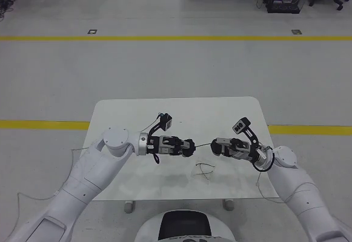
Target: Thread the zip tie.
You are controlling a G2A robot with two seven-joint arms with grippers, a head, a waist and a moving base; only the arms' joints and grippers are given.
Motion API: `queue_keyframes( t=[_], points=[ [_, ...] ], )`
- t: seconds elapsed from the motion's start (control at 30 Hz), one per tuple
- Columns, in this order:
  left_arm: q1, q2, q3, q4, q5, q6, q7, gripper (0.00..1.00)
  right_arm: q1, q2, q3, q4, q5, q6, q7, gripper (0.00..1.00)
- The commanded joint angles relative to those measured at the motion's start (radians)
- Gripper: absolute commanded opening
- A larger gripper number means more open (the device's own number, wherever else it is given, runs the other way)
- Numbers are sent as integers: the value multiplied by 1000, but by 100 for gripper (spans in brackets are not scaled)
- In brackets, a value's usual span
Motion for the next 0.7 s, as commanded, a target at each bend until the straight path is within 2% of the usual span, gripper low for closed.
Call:
queue_keyframes(
  t=[0.0,0.27,0.43,0.6,0.67],
  points=[
    [0,0,0,0,0,0,0,0,1,2,-3,1,2,-2,0,21],
    [0,0,0,0,0,0,0,0,8,8,-18,5,14,-9,0,20],
    [0,0,0,0,0,0,0,0,13,10,-26,9,14,-11,0,16],
    [0,0,0,0,0,0,0,0,17,12,-34,13,16,-12,0,1],
    [0,0,0,0,0,0,0,0,18,13,-36,13,16,-12,0,0]
  ],
)
